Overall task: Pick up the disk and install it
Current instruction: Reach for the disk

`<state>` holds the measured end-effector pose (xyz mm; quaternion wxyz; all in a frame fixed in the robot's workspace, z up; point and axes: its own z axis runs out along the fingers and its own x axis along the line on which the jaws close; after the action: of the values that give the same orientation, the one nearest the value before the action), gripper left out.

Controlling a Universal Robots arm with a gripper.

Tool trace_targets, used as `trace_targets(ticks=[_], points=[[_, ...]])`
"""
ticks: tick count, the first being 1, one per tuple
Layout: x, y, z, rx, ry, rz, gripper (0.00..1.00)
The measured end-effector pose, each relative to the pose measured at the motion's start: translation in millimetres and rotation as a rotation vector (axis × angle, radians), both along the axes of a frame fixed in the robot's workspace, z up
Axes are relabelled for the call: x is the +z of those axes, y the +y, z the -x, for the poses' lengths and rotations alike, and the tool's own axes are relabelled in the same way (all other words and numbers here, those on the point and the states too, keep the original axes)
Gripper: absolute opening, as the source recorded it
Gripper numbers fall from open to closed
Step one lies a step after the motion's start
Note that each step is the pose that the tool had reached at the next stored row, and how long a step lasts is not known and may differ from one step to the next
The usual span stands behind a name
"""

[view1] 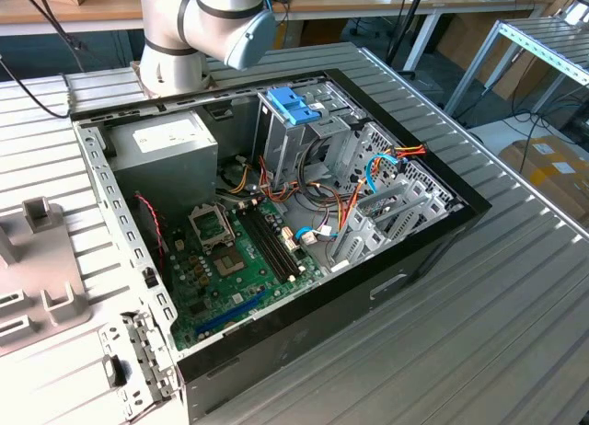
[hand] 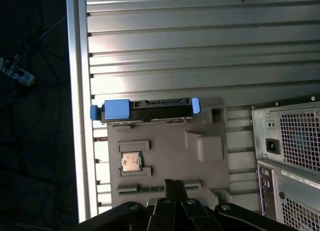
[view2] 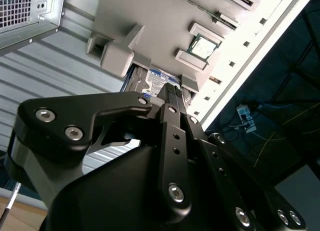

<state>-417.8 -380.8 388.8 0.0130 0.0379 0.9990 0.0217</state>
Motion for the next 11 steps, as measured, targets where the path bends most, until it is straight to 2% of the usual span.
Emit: trace_targets(ticks=[2, 3, 5, 6, 7, 11], points=[[-0.3, 0.1, 0.0, 0.0, 0.0031, -0.0001, 0.11], [-0.7, 0.1, -0.1, 0.0, 0.0109, -0.0001, 0.11], [-1.7, 0.0, 0.0, 0.0, 0.0453, 0.0002, 0.11], [-2.2, 0.1, 0.0, 0.0, 0.0578, 0.0002, 0.11], [-2.3, 0.1, 0.1, 0.0, 0.0631, 0.0001, 0.11], [-2.2, 0.0, 0.0, 0.0, 0.0635, 0.0001, 0.11]])
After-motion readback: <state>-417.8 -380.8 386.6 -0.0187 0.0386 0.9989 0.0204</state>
